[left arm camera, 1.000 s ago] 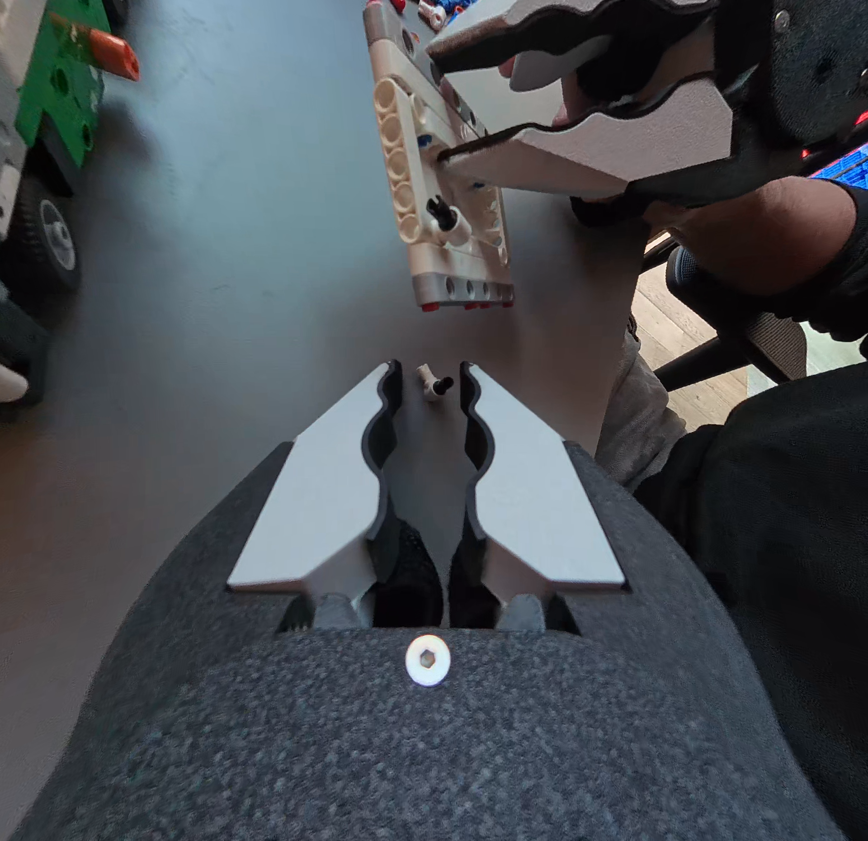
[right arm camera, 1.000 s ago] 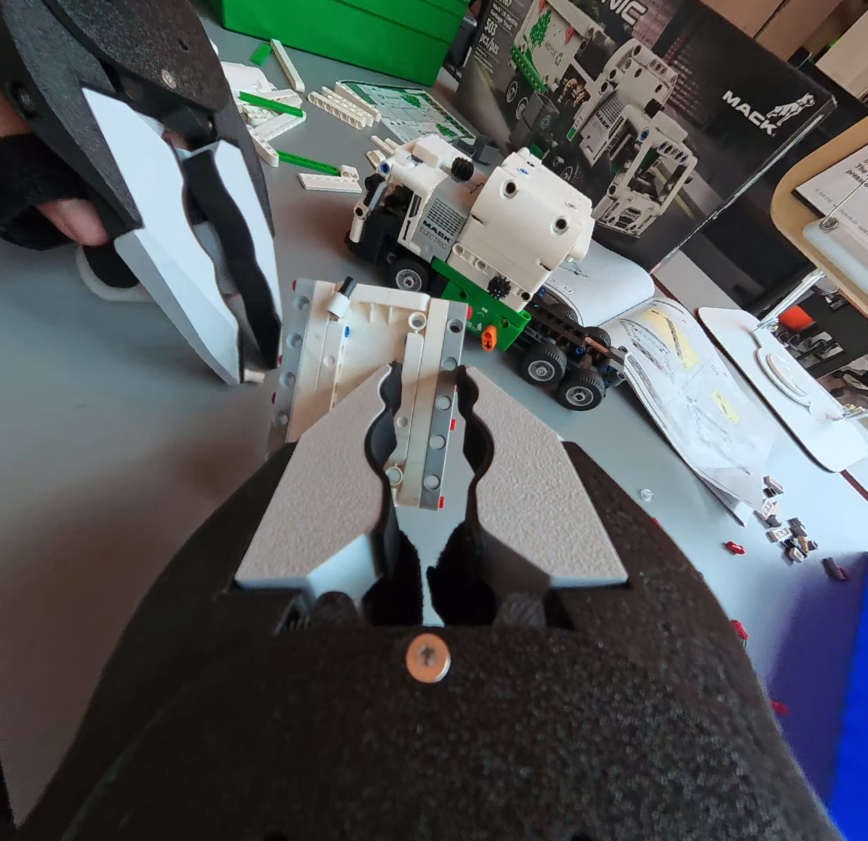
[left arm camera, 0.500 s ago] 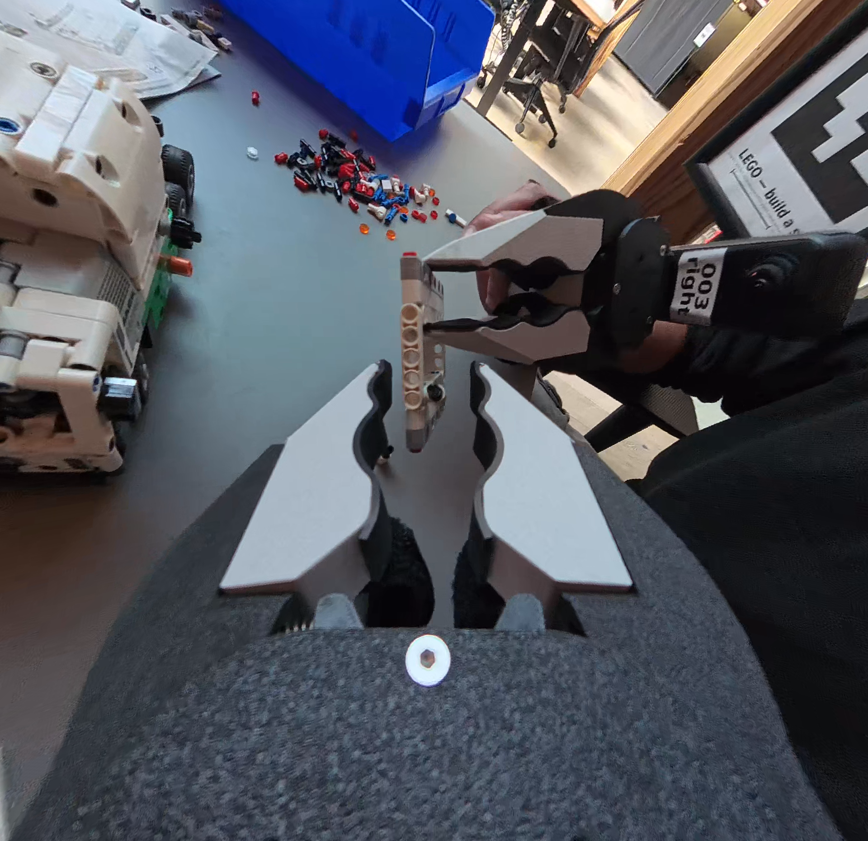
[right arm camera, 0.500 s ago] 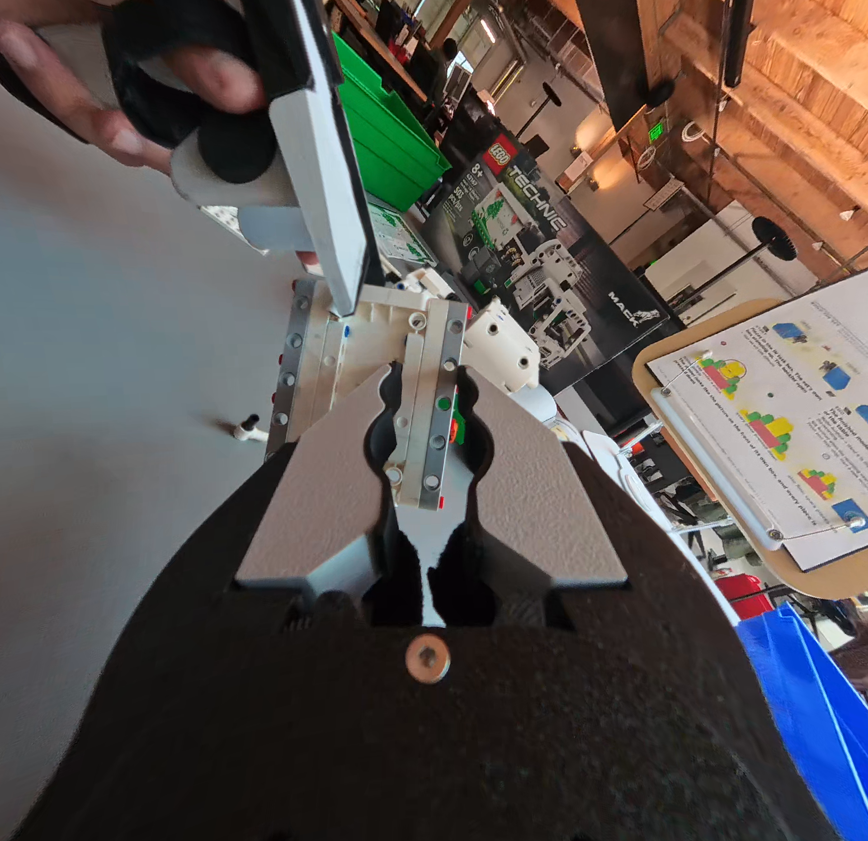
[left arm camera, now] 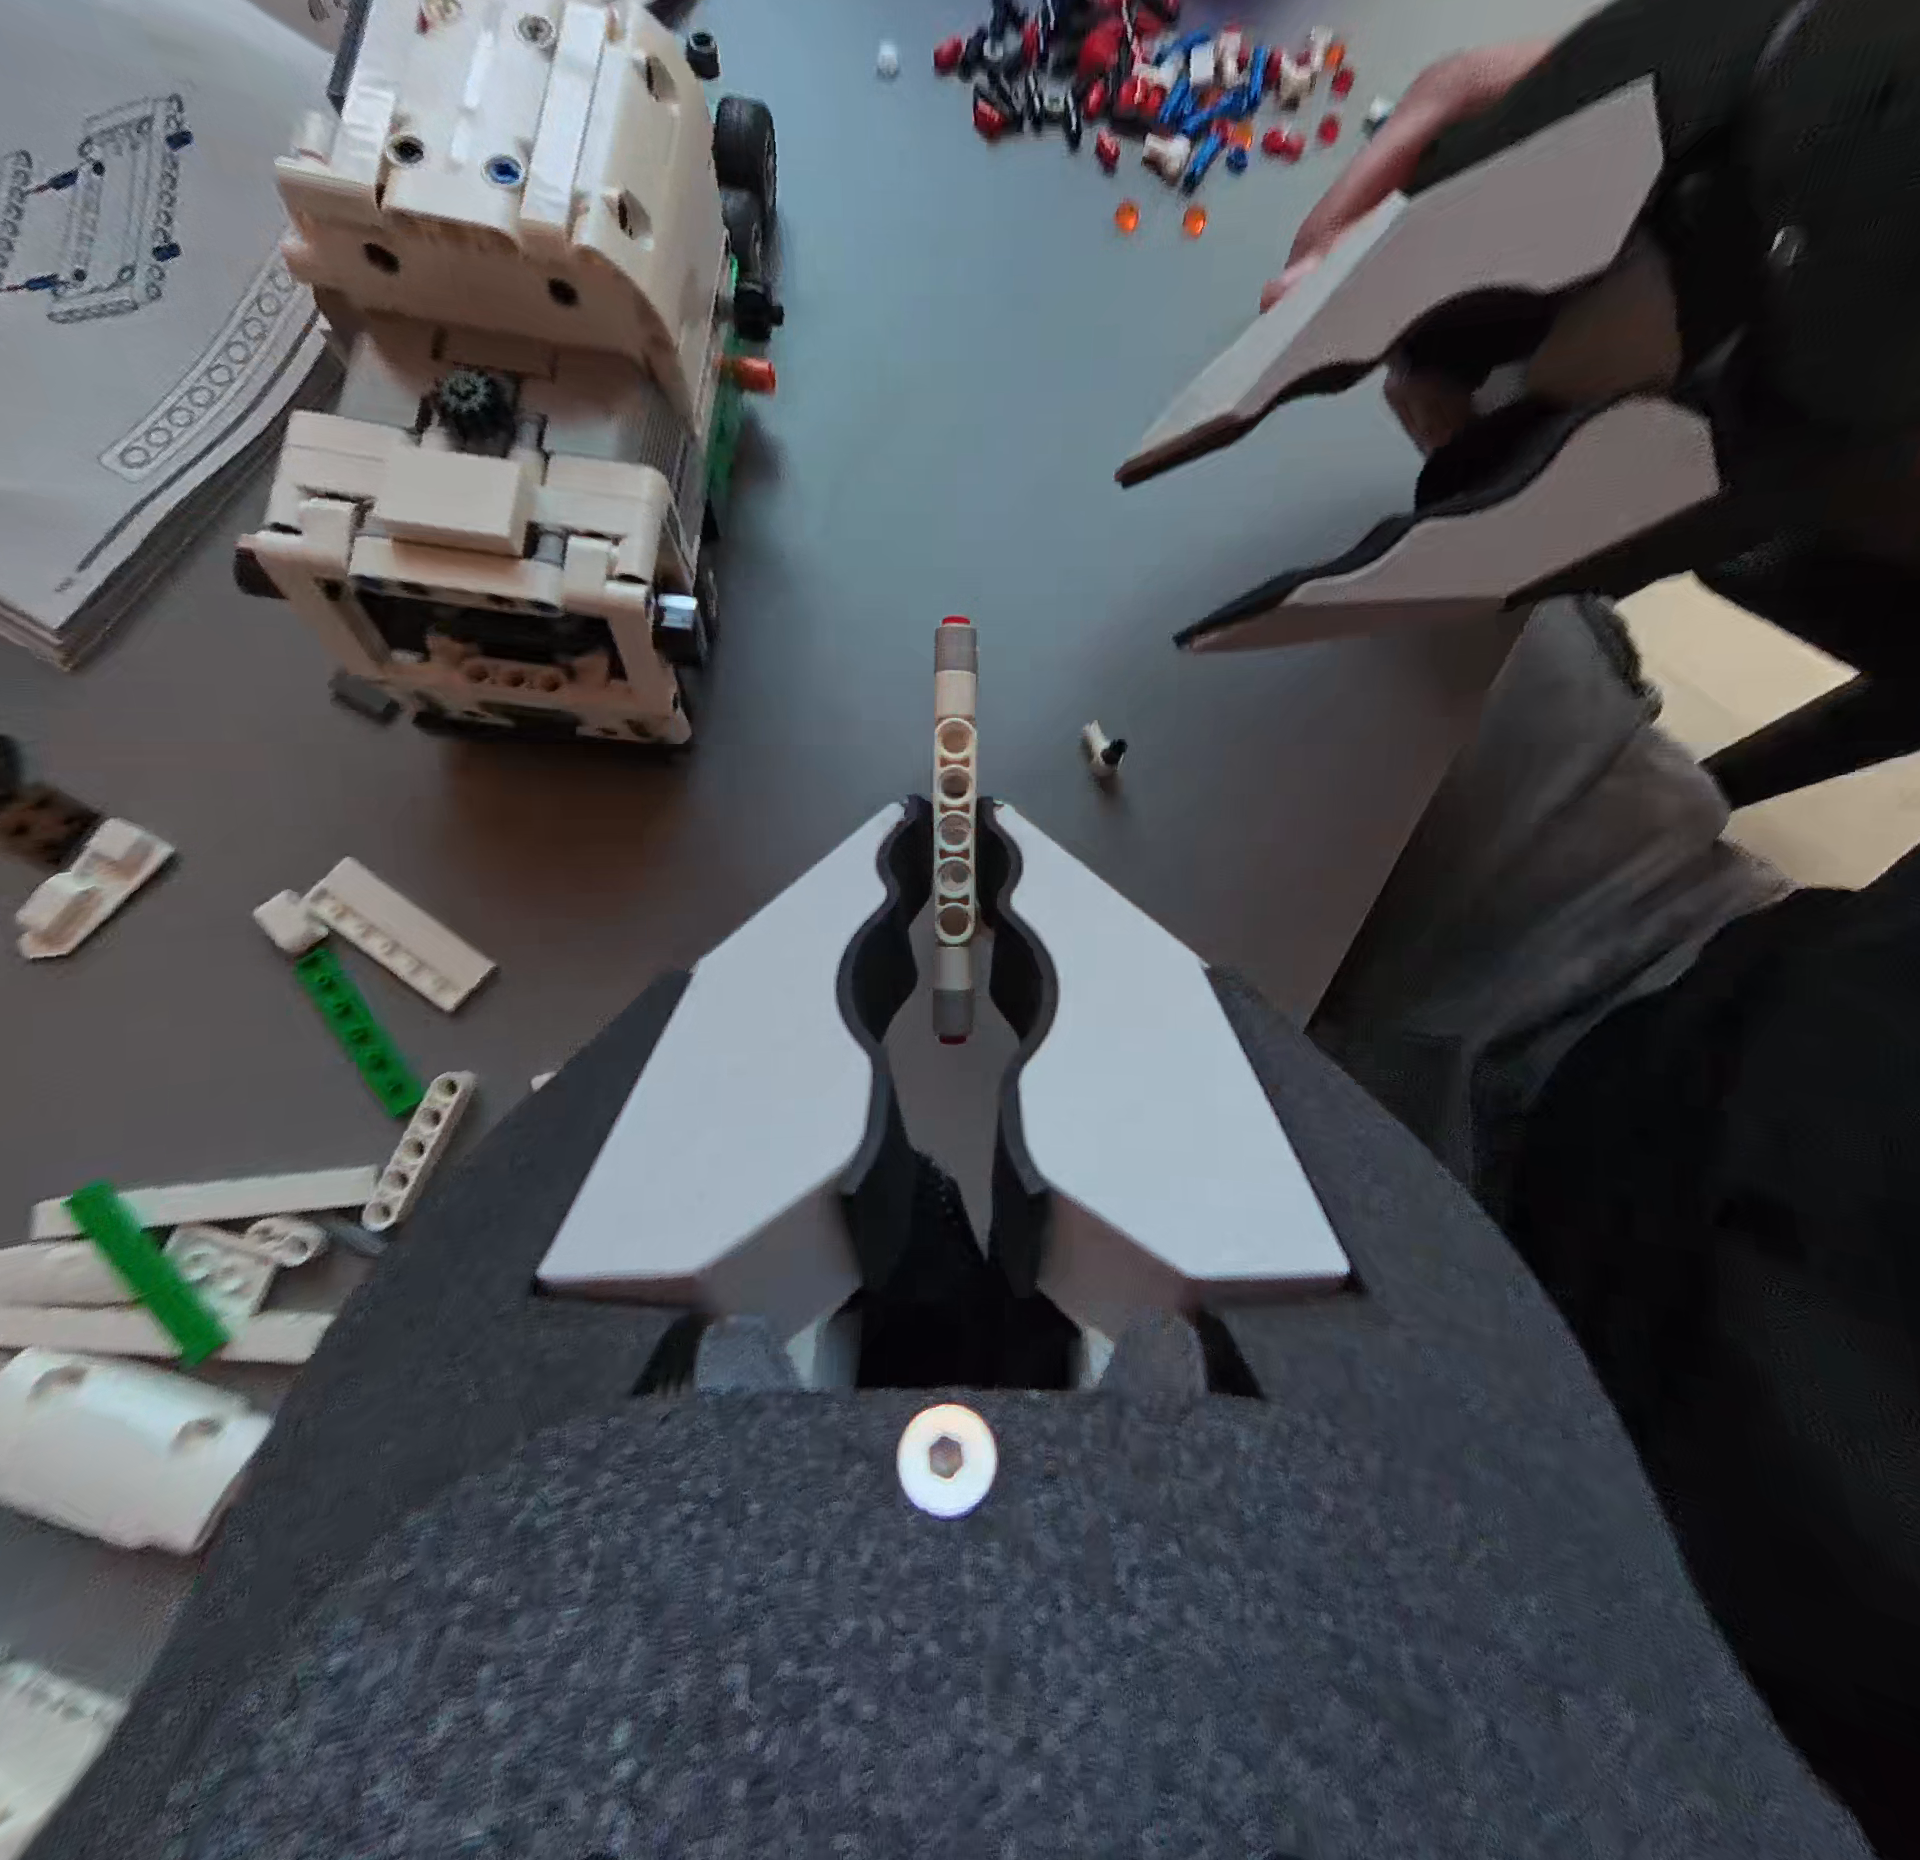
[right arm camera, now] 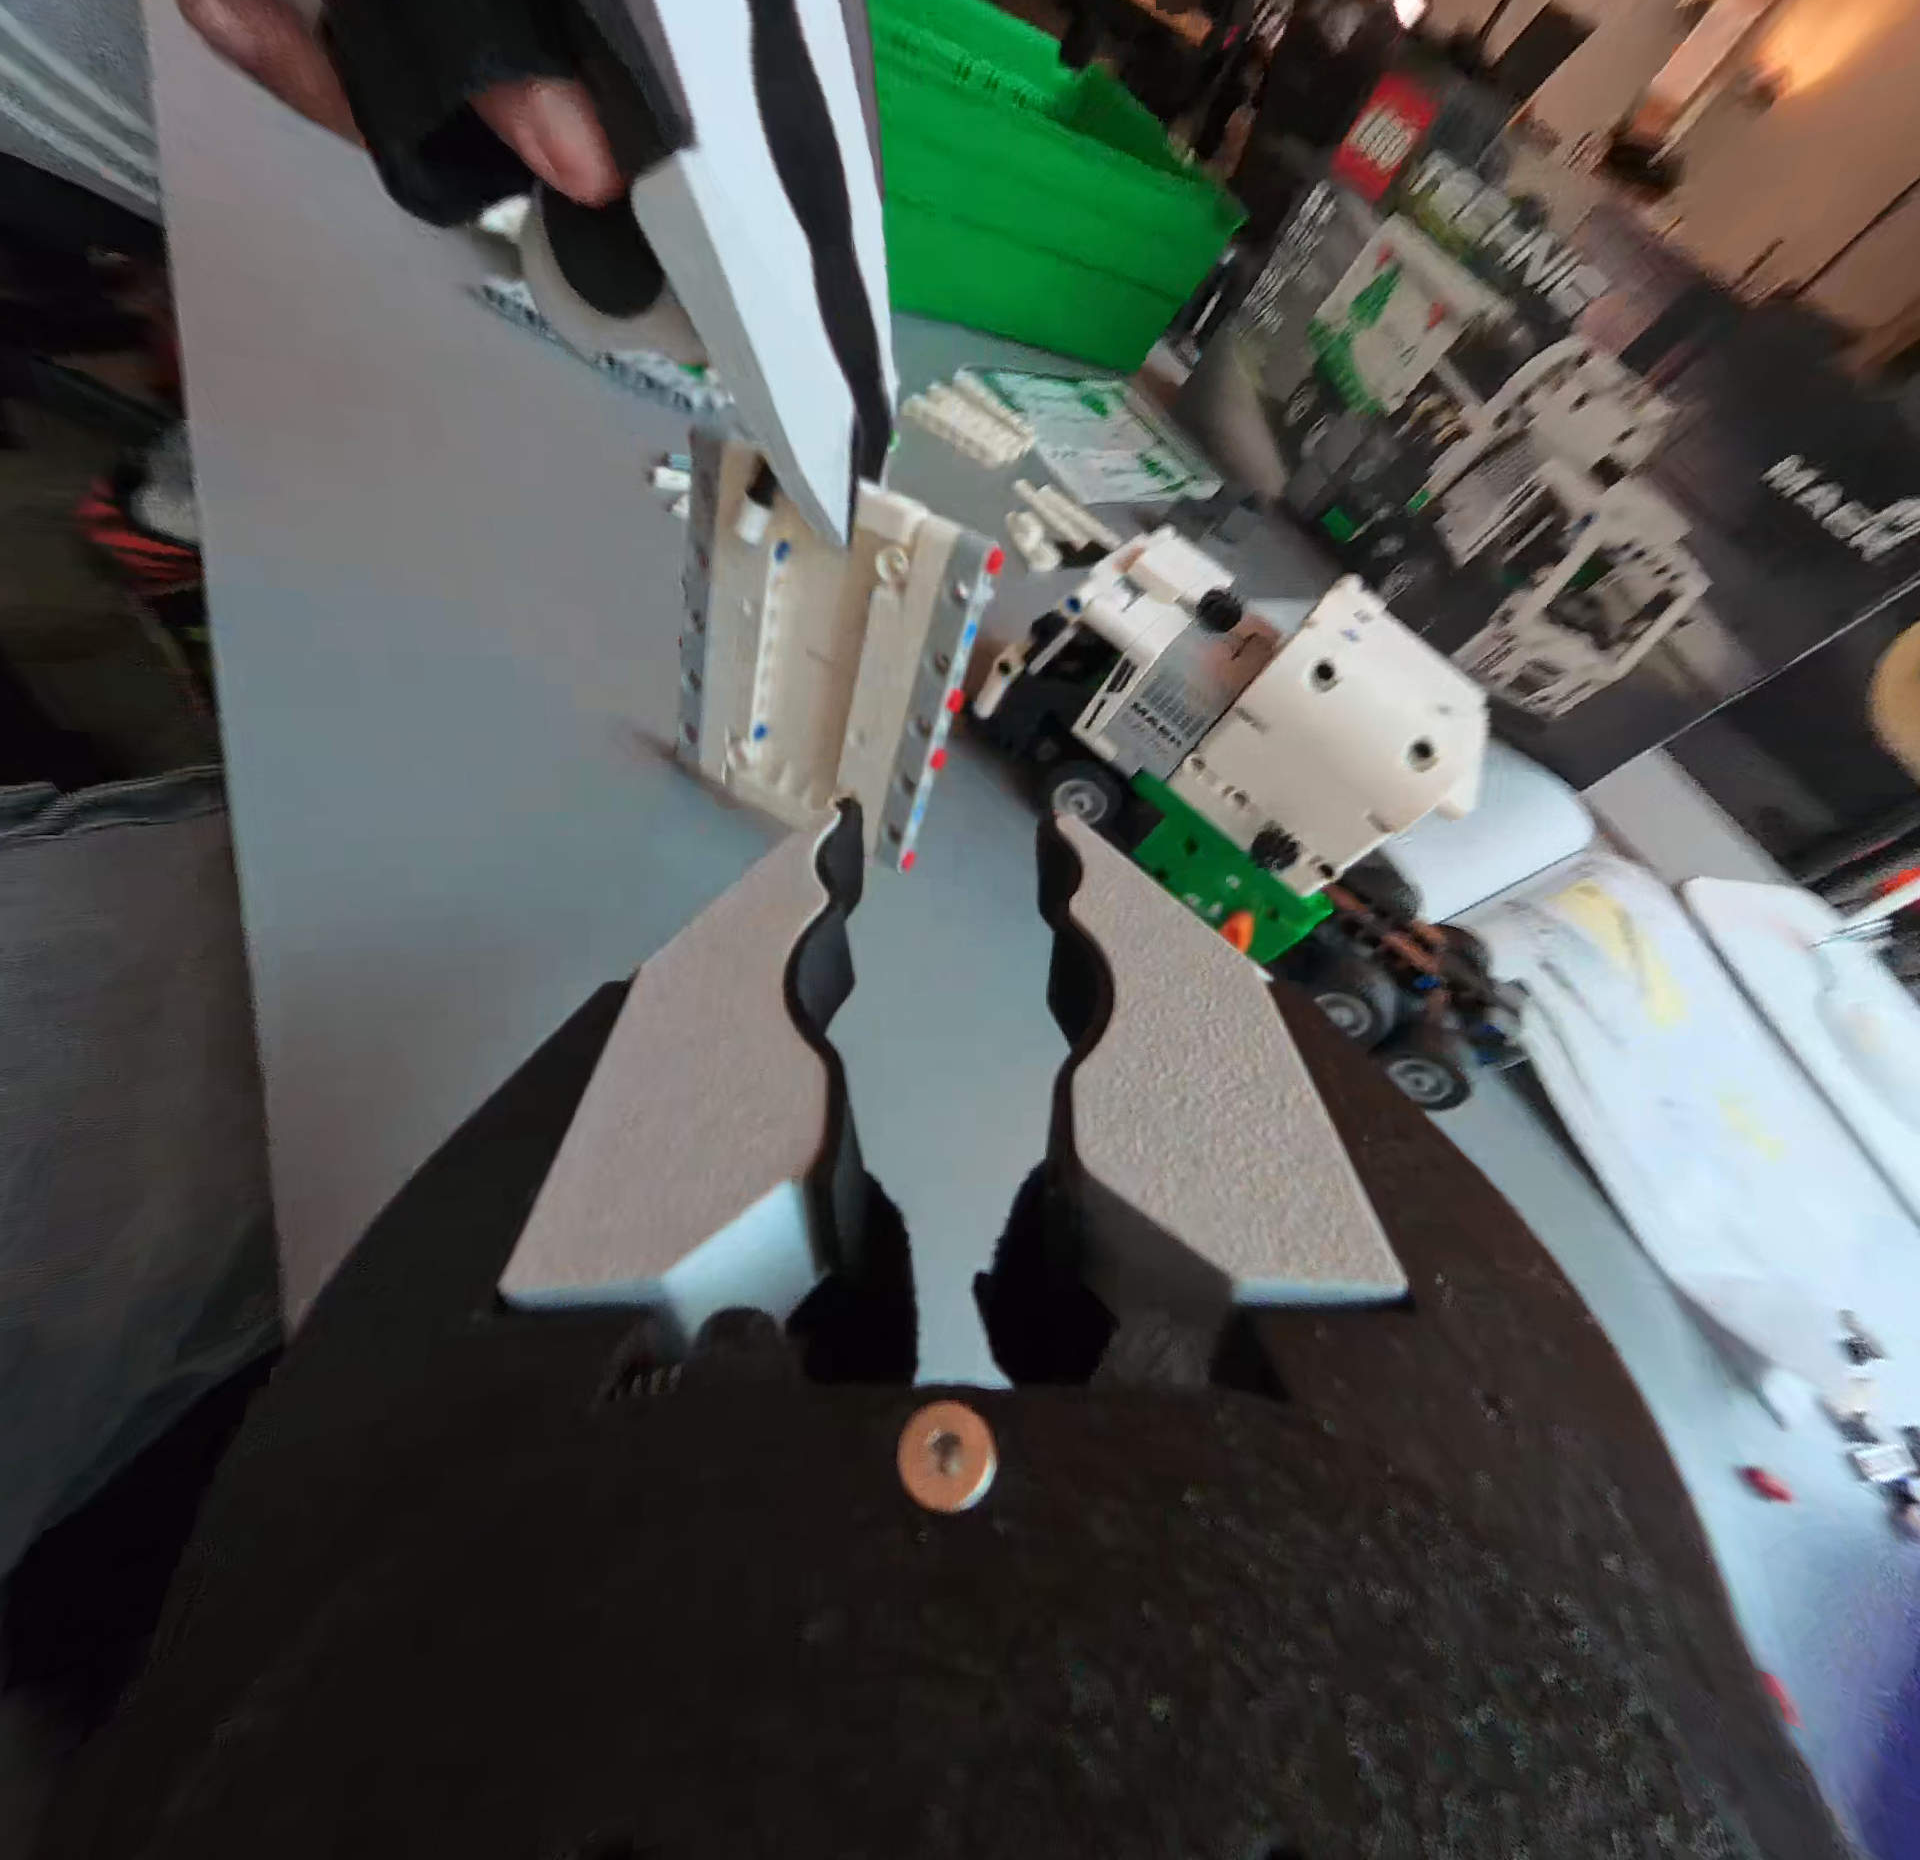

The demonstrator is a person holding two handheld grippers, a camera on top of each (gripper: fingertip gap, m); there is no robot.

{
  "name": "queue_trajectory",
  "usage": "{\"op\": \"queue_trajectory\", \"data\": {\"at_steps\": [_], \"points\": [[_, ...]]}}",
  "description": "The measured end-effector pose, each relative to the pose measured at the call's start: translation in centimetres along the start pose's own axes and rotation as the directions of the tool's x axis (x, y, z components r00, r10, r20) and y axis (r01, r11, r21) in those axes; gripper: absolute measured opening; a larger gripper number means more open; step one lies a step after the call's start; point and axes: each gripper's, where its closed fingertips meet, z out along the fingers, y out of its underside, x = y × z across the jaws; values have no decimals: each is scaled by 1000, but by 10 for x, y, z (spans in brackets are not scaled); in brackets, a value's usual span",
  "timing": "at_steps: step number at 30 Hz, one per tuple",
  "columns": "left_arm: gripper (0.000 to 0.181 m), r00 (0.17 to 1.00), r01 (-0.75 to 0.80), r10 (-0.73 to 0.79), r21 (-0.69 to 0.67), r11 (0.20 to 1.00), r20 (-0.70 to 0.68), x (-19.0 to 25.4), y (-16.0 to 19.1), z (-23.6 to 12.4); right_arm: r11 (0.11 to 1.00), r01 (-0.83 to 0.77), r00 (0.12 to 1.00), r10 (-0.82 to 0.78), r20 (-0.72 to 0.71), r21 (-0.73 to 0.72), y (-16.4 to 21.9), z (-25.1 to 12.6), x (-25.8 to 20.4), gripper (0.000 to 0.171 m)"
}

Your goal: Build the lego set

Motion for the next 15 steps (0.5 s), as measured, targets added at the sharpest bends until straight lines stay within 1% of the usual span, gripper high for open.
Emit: {"op": "queue_trajectory", "data": {"at_steps": [4,5,7,9,13,15], "points": [[6,994,-79,88,-144,987,58,-1,12,-10,973,-142,966,176,189,-181,29,-3,-17,31],[6,993,-85,98,-165,983,70,-2,13,-9,963,-169,952,215,217,-211,35,-4,-23,30],[6,991,-98,113,-192,977,67,-1,14,-3,951,-221,927,274,256,-217,37,-9,-35,27],[6,991,-117,125,-182,976,36,5,11,3,950,-213,928,269,257,-227,40,-12,-42,25],[6,993,-116,120,-178,977,7,6,6,7,966,-107,957,165,240,-235,45,-5,-43,22],[6,994,-105,108,-177,979,7,5,4,10,964,-115,950,178,258,-241,46,3,-42,22]]}}
